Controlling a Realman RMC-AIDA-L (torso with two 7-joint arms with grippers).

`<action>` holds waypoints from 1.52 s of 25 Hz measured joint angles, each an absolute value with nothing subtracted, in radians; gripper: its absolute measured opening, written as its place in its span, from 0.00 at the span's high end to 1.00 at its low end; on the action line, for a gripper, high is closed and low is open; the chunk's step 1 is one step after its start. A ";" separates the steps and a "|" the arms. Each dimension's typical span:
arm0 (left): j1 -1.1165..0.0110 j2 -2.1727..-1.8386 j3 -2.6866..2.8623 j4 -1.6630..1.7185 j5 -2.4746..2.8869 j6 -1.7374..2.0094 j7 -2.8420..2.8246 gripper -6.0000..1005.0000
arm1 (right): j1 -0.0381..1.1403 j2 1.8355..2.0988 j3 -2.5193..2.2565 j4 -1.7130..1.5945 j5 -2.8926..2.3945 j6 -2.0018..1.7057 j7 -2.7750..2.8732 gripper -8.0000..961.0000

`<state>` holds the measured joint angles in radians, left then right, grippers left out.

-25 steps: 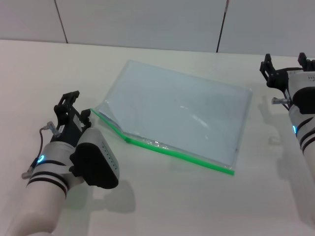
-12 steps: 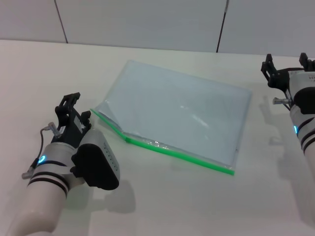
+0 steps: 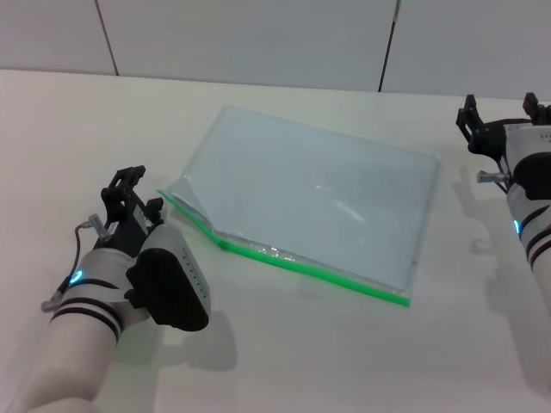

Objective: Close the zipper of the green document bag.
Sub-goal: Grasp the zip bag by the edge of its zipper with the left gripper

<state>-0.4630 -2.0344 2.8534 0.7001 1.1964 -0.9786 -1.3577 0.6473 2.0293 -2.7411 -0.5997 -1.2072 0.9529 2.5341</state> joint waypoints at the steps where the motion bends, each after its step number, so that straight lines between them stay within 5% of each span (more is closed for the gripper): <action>1: -0.465 -2.034 2.853 0.700 1.196 -0.976 -1.358 0.42 | 0.647 2.029 -2.741 -0.600 -1.207 0.953 2.534 0.14; 38: -0.508 -2.038 2.853 0.636 1.196 -0.944 -1.357 0.42 | 0.647 2.029 -2.746 -0.603 -1.207 0.953 2.534 0.14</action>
